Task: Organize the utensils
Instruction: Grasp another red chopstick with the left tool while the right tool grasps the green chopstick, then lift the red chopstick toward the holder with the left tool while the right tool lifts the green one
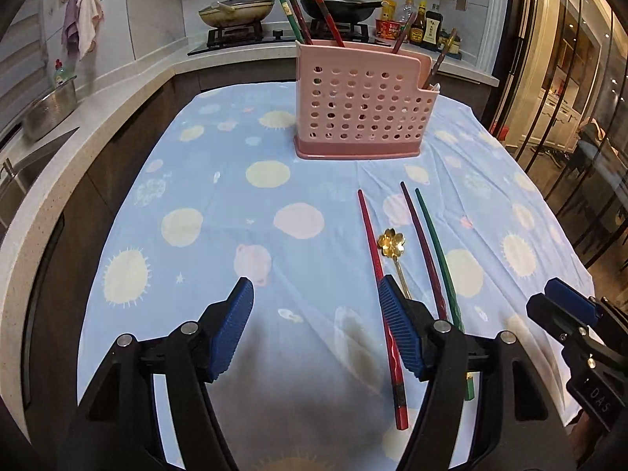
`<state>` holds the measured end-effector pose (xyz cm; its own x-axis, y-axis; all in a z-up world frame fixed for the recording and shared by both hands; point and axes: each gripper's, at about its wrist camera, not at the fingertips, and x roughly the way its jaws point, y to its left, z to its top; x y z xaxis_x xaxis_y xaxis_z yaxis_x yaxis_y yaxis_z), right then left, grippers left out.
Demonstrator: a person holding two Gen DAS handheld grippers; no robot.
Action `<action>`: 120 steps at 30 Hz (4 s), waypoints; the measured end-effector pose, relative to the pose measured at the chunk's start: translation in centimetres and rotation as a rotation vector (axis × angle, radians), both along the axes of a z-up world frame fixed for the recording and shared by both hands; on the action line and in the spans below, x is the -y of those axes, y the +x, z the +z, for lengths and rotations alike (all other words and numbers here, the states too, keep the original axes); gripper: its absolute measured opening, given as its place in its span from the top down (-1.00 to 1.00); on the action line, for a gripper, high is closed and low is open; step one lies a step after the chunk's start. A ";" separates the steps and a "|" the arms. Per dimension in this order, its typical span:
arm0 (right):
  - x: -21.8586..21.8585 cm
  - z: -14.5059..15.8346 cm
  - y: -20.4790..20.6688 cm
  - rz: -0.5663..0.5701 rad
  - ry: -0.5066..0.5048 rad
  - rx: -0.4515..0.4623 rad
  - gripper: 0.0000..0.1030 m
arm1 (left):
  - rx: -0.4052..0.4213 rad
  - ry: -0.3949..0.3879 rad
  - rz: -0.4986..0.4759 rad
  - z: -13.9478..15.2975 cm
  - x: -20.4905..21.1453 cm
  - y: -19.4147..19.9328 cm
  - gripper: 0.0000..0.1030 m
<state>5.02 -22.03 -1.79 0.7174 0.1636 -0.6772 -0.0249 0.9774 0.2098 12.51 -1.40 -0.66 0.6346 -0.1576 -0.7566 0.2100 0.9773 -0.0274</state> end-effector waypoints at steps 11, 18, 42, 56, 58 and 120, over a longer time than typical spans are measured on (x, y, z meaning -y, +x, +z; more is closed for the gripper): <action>-1.7 -3.2 -1.7 0.029 -0.018 -0.069 0.28 | -0.058 0.031 0.005 -3.0 0.4 -1.6 -0.44; -2.2 -4.0 -2.3 0.033 -0.027 -0.087 0.28 | -0.077 0.057 0.013 -4.4 0.3 -2.8 -0.65; -3.5 -5.7 -2.2 0.034 -0.090 -0.097 0.29 | -0.090 0.065 -0.026 -5.6 1.1 -4.5 -0.68; -2.3 -5.8 -2.2 0.004 -0.109 -0.088 0.68 | -0.094 0.042 -0.078 -5.8 2.5 -4.9 -0.67; -2.0 -5.9 -2.1 -0.001 -0.103 -0.090 0.76 | -0.099 0.039 -0.081 -6.1 2.5 -4.8 -0.65; 4.3 10.0 0.1 -0.058 0.003 0.300 0.87 | 0.212 -0.095 -0.058 9.2 0.1 -0.6 0.86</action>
